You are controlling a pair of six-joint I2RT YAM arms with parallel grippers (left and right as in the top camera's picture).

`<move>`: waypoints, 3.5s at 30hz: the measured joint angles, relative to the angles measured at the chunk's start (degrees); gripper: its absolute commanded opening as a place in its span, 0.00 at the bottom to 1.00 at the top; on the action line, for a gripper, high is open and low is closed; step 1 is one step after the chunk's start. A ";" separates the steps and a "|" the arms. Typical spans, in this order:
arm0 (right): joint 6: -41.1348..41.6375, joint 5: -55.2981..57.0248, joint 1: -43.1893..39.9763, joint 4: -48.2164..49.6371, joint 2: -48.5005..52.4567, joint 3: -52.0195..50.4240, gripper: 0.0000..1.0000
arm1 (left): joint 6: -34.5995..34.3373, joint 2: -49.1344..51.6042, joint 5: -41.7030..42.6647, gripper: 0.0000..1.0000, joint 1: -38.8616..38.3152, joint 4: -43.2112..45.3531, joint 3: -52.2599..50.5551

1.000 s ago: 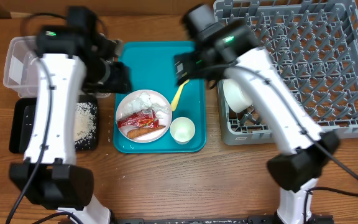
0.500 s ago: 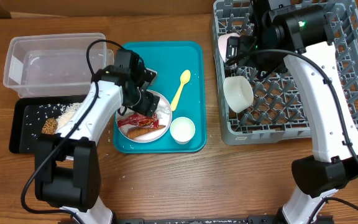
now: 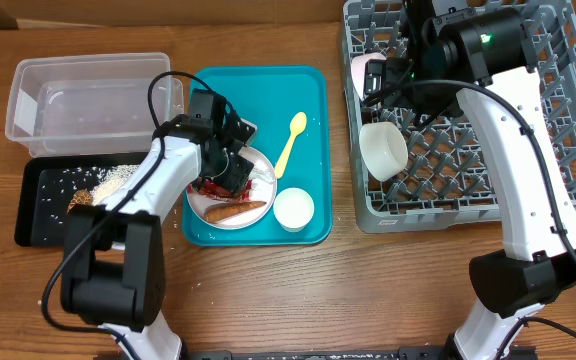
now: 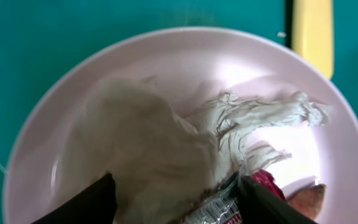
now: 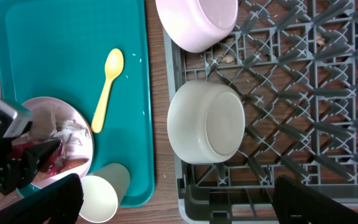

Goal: Sort waste into correct bins and load items into the dishwasher
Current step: 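Reach the left gripper to the food scraps on the pink plate, then grasp the wrapper and tissue and drop them in the clear bin, then grasp the sausage on the plate with the left gripper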

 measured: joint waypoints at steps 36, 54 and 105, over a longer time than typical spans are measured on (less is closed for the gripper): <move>-0.02 -0.02 0.00 -0.11 0.00 -0.02 1.00 | -18.36 6.82 -4.94 0.04 8.98 -23.71 43.23; -0.04 0.00 0.00 -0.07 0.00 -0.02 1.00 | -23.71 19.56 -7.06 1.00 21.59 -12.55 43.10; -0.04 -0.02 0.00 -0.66 0.00 -0.09 1.00 | 1.31 0.13 3.37 0.88 -2.67 -24.74 12.22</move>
